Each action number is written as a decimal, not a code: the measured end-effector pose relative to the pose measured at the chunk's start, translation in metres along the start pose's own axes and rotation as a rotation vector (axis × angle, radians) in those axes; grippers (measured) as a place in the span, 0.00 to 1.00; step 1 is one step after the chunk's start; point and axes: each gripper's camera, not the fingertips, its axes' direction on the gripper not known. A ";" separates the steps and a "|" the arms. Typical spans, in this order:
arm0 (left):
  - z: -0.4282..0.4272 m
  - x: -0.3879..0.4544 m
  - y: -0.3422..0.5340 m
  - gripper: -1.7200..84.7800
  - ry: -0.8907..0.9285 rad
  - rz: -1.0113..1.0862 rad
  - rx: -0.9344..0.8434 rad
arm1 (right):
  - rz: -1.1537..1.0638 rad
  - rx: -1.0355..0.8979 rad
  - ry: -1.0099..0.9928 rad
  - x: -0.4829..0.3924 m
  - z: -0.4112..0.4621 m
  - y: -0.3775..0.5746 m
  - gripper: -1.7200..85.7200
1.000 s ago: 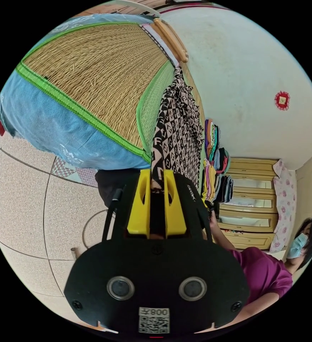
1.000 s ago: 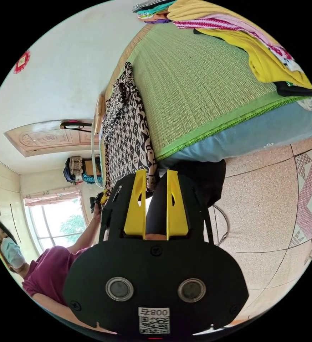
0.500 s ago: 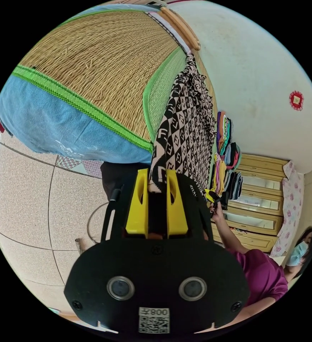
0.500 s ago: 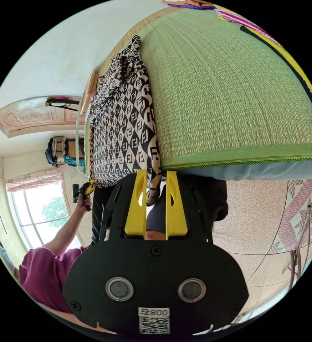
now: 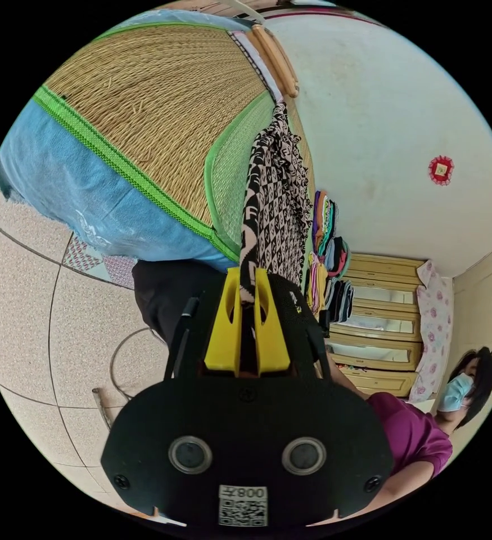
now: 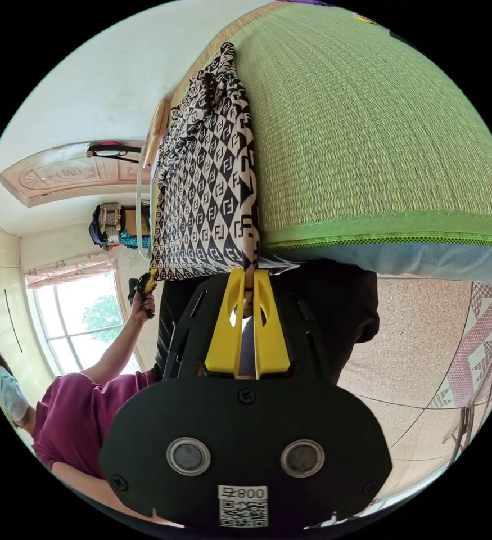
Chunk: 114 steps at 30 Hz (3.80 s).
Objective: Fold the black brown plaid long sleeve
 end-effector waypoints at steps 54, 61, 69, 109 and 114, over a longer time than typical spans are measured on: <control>-0.128 0.087 0.288 0.07 0.333 0.222 0.063 | -0.253 0.165 -0.401 0.135 -0.141 0.293 0.04; -0.132 0.095 0.300 0.06 0.370 0.229 0.084 | -0.248 0.189 -0.423 0.152 -0.138 0.312 0.04; -0.132 0.099 0.310 0.06 0.396 0.218 0.099 | -0.250 0.207 -0.435 0.162 -0.134 0.326 0.04; -0.103 0.147 0.213 0.07 0.483 0.281 0.145 | -0.298 0.295 -0.493 0.160 -0.109 0.292 0.04; -0.092 0.153 0.180 0.07 0.495 0.286 0.156 | -0.310 0.309 -0.501 0.154 -0.105 0.269 0.04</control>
